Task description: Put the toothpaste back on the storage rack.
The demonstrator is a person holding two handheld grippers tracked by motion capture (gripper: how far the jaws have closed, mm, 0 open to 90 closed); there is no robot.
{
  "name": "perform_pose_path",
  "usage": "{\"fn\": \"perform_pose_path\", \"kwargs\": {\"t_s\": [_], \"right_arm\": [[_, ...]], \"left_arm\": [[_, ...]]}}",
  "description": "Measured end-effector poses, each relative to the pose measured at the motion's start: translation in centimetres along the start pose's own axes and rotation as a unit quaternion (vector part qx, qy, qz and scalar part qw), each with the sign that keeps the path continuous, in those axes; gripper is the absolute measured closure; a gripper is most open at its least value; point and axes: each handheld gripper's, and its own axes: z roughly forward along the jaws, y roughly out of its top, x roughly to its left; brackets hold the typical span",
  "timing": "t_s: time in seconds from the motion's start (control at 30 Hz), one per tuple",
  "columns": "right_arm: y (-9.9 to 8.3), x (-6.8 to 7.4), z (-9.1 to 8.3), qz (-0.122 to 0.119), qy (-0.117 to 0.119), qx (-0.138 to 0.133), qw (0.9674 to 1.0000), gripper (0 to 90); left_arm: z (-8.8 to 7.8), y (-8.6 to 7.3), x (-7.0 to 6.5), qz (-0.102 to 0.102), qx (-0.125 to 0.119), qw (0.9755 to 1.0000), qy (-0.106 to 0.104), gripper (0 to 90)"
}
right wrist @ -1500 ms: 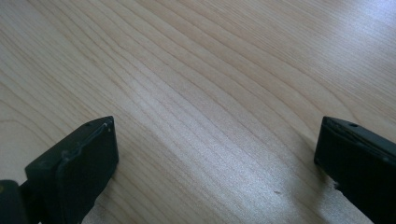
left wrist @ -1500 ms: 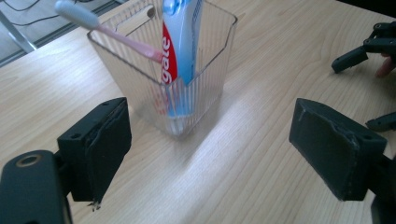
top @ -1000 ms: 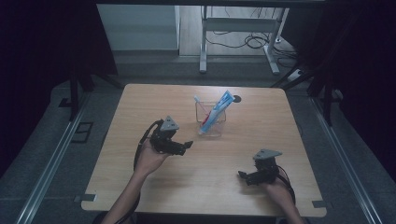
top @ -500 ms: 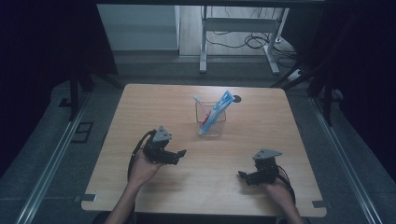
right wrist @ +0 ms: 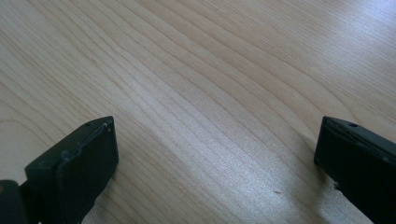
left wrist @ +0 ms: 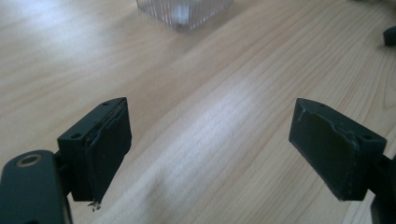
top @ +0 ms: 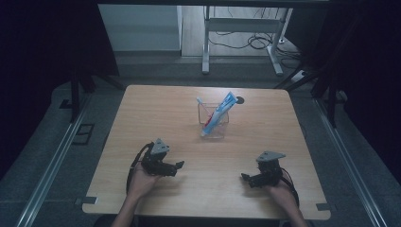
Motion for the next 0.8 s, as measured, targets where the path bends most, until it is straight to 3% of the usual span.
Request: {"fn": "perform_pose_path", "kwargs": {"t_s": [0.23, 0.6, 0.63, 0.8], "right_arm": [[0.0, 0.0, 0.0, -0.001, 0.000, -0.001, 1.0000, 0.0], [0.0, 0.0, 0.0, -0.001, 0.000, -0.001, 1.0000, 0.0], [0.0, 0.0, 0.0, 0.000, 0.000, -0.002, 1.0000, 0.0], [0.0, 0.0, 0.0, -0.001, 0.000, -0.001, 1.0000, 0.0]], "left_arm": [[0.5, -1.6, -0.1, -0.003, 0.020, 0.9998, 0.006, 13.2], [1.9, -2.9, -0.8, 0.012, 0.060, 0.9980, 0.017, 13.0], [1.9, -3.0, -0.8, 0.005, 0.056, 0.9983, 0.012, 12.8], [1.9, -3.0, -0.8, 0.006, 0.056, 0.9983, 0.013, 12.6]]}}
